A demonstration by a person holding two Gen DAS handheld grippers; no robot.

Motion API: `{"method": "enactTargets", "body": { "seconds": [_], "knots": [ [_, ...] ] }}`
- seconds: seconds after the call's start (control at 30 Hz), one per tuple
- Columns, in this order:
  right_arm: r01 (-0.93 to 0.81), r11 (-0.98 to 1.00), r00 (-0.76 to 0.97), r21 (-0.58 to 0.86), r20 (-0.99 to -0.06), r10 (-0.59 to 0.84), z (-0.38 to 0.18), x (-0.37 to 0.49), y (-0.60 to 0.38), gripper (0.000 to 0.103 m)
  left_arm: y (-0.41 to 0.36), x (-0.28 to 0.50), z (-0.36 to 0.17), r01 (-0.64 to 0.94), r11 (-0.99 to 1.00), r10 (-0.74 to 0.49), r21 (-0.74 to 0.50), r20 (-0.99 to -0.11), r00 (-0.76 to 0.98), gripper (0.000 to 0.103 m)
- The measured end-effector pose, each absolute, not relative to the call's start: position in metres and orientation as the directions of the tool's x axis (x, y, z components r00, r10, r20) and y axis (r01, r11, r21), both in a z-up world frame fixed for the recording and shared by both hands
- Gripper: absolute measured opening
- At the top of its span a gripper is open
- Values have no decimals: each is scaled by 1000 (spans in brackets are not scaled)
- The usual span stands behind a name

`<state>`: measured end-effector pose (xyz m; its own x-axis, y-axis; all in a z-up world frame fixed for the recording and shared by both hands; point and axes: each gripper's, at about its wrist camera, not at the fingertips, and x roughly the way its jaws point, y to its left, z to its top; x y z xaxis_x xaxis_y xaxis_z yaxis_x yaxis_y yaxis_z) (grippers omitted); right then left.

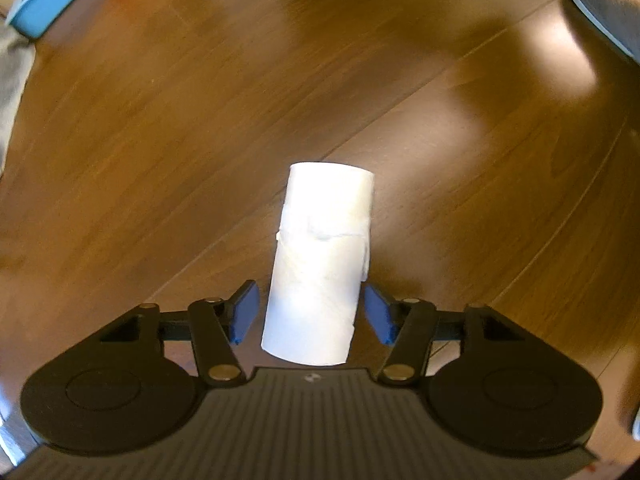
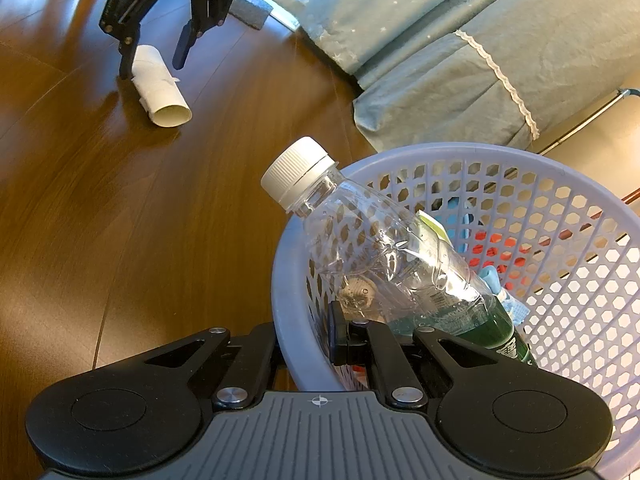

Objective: Collect trash
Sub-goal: 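Close the left tool on the white paper tube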

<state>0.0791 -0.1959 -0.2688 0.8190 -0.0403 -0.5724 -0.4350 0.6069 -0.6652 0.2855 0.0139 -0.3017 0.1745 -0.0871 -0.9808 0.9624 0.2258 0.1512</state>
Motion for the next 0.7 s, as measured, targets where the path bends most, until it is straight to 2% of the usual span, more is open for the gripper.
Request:
{"method": "enactTargets", "body": {
  "seconds": [0.3,0.7],
  "knots": [
    [-435,607,819,-665,-573,-41,-269,79,-196,3,9,288,-306,956,278,-66,98,-991,121,45],
    [-434,608,819,-665,-573,-42,-269,78,-196,3,7,298,-309,939,332,-54,96,-991,120,47]
  ]
}}
